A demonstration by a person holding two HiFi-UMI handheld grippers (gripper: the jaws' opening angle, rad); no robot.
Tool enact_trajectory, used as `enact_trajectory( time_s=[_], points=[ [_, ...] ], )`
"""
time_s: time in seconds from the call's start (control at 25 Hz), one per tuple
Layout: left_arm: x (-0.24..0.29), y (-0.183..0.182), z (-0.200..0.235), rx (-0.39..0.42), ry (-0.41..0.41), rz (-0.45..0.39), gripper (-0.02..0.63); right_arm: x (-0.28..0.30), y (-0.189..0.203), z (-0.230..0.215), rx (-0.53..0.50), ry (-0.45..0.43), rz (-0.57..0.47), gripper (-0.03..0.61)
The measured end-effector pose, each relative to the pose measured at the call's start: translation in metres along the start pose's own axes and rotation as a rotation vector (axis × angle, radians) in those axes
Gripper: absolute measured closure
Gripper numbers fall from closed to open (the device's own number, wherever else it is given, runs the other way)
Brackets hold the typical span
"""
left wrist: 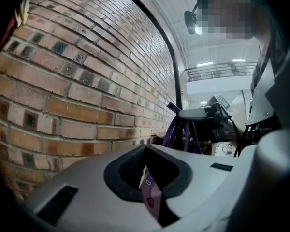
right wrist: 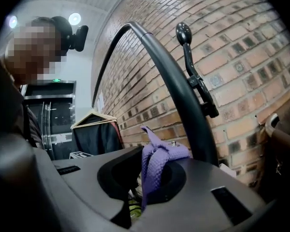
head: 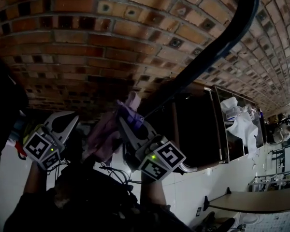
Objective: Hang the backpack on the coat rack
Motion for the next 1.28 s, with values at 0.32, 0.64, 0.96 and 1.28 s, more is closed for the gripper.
enact_trajectory(
  time_s=[0.32, 0.64, 0.96, 1.28],
  points=[
    [-0.008, 0.013, -0.015, 0.004, 0.015, 0.032, 0.578, -0.016, 0.023, -0.004, 0.032, 0.056, 0.0, 0.575],
    [-0.025, 0.033, -0.044, -0.009, 0.023, 0.05, 0.58, -0.031, 0.047, -0.004, -0.102, 0.117, 0.034, 0.572],
    [-0.066, 0.052, -0.082, -0.016, -0.001, 0.06, 0.58, -0.05, 0.075, 0.002, -0.149, 0.205, 0.031, 0.517],
    [-0.128, 0.063, -0.13, -0.004, -0.052, 0.06, 0.58, -0.12, 0.122, 0.032, -0.121, 0.295, 0.038, 0.468]
  ],
)
Point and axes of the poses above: the fingertips, and each gripper's own axes: x forward along the fingers, z to its left, y out of its underside, the point moved 5 cm from there along -x, backward along the fingers, and after that the axes turned 6 degrees about -y, right-handed, at the moved point
